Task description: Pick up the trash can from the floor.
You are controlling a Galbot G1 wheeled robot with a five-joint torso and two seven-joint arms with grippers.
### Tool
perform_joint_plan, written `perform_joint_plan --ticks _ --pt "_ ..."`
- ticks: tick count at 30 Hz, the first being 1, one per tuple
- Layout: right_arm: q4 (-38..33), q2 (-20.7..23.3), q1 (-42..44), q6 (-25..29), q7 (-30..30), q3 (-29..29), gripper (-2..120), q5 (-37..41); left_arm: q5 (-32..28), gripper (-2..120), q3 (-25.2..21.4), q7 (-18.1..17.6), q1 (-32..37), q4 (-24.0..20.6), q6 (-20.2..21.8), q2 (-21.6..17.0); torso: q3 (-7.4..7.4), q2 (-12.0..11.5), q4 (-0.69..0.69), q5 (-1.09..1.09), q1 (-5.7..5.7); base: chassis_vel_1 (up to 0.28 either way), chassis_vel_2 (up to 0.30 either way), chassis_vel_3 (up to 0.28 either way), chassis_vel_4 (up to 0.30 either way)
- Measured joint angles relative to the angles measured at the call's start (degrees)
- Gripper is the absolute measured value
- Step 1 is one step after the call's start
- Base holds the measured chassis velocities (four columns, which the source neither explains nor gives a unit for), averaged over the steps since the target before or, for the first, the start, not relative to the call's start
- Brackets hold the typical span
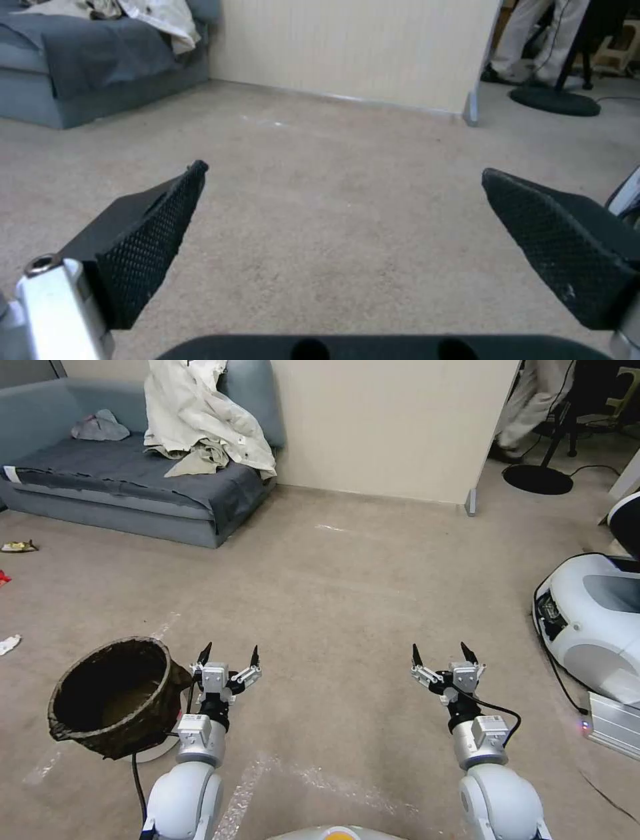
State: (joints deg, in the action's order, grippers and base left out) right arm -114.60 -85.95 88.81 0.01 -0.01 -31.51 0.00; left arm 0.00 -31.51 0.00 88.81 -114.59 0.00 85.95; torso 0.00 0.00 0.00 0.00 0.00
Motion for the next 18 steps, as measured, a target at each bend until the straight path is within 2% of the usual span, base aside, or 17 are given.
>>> perform_joint_plan --ticks 16,18 --pt "-0.20 0.02 0.04 -0.12 0.00 -0.11 100 0.08 -0.08 100 0.03 -0.01 0.00 -0.14 0.06 -0.01 0.00 0.00 0.00 0.01 0.00 0.000 0.000 0.000 0.000" --pt "-2.52 0.20 0.47 -1.28 -0.36 -1.07 100 1.05 -0.93 100 0.20 -0.08 -0.11 -1.07 0.76 -0.09 0.00 0.00 0.01 0.02 0.00 0.000 0.000 0.000 0.000"
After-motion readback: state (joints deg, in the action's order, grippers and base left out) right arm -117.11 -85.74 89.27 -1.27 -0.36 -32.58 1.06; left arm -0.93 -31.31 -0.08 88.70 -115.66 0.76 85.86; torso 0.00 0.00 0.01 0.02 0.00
